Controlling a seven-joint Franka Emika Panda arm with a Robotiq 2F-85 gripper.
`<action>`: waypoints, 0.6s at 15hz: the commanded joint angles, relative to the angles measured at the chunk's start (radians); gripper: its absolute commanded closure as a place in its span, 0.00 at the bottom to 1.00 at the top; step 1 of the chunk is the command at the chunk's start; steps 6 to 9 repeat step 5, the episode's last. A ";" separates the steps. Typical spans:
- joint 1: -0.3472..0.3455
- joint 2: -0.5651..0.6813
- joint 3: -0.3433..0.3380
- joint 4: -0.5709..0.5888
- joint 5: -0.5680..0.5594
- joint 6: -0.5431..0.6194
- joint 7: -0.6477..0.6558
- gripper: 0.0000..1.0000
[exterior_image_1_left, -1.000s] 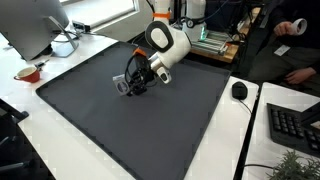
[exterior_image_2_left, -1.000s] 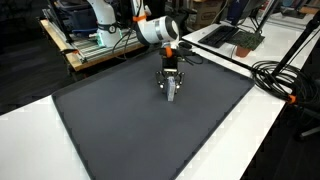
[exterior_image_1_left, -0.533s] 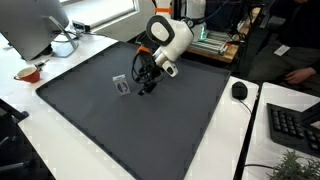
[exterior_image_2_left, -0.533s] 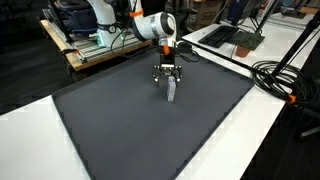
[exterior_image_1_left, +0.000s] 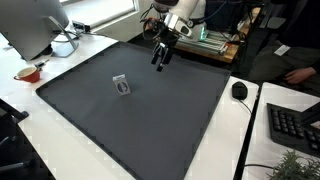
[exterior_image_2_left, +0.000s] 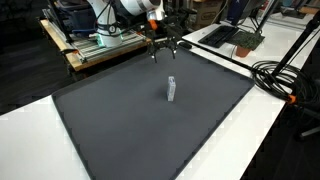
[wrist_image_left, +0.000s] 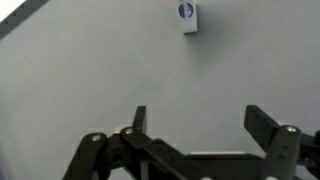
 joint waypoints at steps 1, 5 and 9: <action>-0.035 -0.254 -0.012 -0.124 -0.034 0.090 0.157 0.00; -0.026 -0.280 -0.013 -0.099 -0.072 0.102 0.201 0.00; -0.026 -0.280 -0.013 -0.099 -0.072 0.102 0.201 0.00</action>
